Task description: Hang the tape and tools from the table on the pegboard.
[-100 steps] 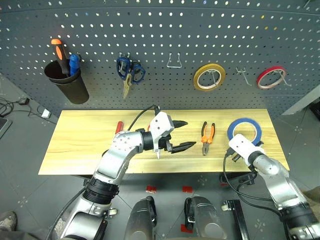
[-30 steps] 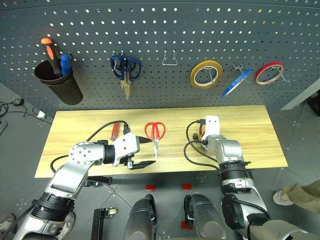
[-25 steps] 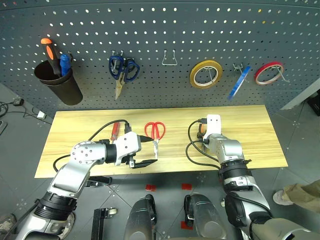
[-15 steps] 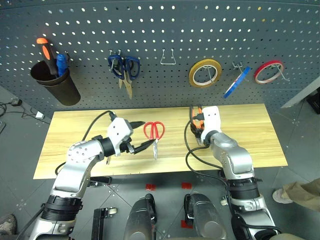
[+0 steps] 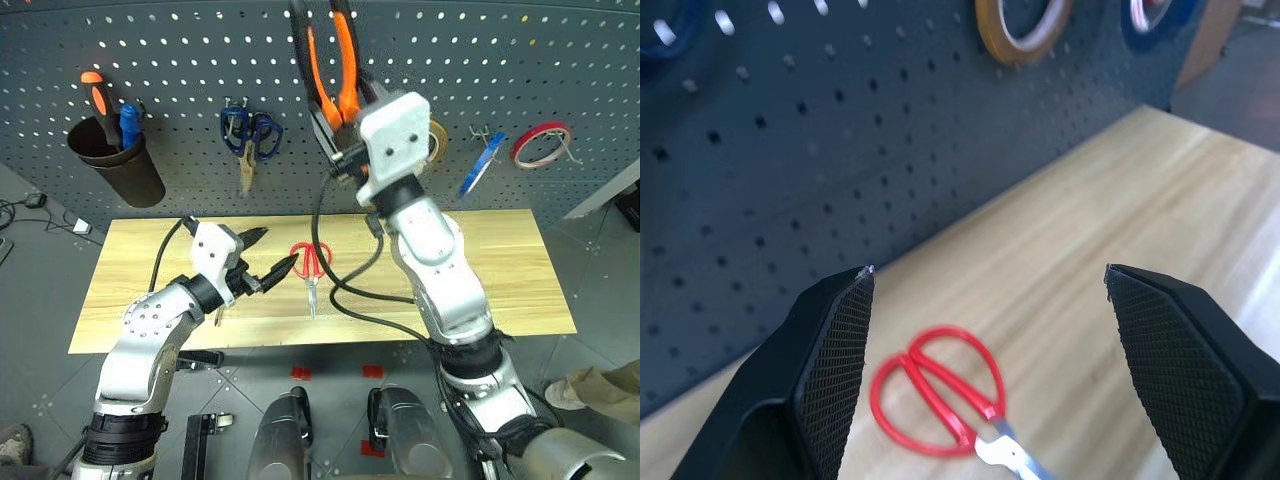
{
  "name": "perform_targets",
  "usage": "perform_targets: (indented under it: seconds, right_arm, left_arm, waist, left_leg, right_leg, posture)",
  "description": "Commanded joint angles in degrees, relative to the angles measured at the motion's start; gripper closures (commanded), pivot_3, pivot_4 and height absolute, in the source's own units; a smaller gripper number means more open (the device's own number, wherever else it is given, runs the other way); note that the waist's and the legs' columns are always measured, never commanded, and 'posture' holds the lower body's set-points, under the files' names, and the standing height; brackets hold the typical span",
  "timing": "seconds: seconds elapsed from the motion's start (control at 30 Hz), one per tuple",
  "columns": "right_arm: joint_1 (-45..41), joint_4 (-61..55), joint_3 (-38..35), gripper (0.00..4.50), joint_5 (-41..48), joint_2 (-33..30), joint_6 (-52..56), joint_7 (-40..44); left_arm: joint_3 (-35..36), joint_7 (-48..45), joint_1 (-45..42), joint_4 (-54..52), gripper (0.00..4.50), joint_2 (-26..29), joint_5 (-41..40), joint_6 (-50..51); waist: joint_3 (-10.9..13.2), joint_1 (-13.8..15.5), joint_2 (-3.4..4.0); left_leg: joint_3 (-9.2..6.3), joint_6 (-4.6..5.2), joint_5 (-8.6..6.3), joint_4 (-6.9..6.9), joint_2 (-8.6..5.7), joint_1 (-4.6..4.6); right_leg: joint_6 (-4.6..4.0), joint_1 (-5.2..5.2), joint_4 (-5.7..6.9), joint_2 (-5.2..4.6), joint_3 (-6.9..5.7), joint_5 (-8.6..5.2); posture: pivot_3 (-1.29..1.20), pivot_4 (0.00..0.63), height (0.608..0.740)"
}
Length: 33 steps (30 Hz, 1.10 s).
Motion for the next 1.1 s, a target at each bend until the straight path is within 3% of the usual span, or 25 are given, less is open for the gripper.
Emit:
perform_targets:
  seconds: [0.03, 0.3, 0.53, 0.87, 1.1]
  right_arm:
    - [-8.2, 9.1, -2.2, 1.87, -1.4, 1.5, -7.4, -2.6]
    - [-24.1, 36.4, -6.1, 1.87, -1.9, 1.3, -20.9, -7.4]
    - [-26.0, 50.0, -7.2, 1.87, -3.1, 0.9, -28.4, -10.1]
    - [-16.3, 49.0, -6.1, 1.87, -6.9, -1.1, -28.6, -12.9]
    - [-12.5, 44.0, -9.1, 1.87, -0.3, 1.4, -17.1, -6.4]
  left_arm:
    - [-0.3, 2.1, -4.4, -3.7, 0.62, -0.2, -1.0, 2.8]
    - [-1.8, 5.1, -12.2, -2.1, 0.62, -2.5, -0.4, 6.5]
    - [-3.5, 5.3, -13.6, -0.7, 0.62, -3.4, 0.9, 5.5]
    - [-3.8, 5.1, -12.0, 1.6, 0.62, -4.1, 2.2, 3.1]
    - [-4.4, 5.5, -10.5, 3.4, 0.62, -4.5, 3.9, 2.2]
  waist:
    - [0.0, 0.0, -0.01]
    - [0.0, -0.1, -0.01]
    - [0.0, 0.0, -0.03]
    - [0.1, 0.4, -0.05]
    - [0.1, 0.6, -0.07]
  left_leg:
    - [0.02, 0.01, 0.01, 0.04, 0.00, 0.00]
    - [0.13, 0.02, 0.01, -0.04, 0.00, 0.00]
    - [0.20, 0.02, 0.01, -0.06, 0.02, 0.00]
    - [0.21, 0.03, 0.01, 0.48, 0.02, 0.01]
    - [0.13, 0.04, 0.01, 0.67, 0.04, 0.02]
  right_leg:
    - [-0.02, 0.00, 0.01, 0.00, 0.01, 0.01]
    - [-0.03, -0.03, -0.06, 0.00, 0.06, 0.02]
    - [-0.04, -0.03, -0.06, 0.00, 0.10, 0.02]
    - [-0.04, -0.06, 0.51, -0.05, 0.24, 0.02]
    - [-0.05, -0.05, 0.73, -0.05, 0.23, 0.02]
  posture:
    - [-0.16, 0.281, 0.740]
    - [-0.13, 0.285, 0.740]
    - [-0.10, 0.297, 0.740]
    - [-0.12, 0.310, 0.740]
    - [-0.13, 0.311, 0.740]
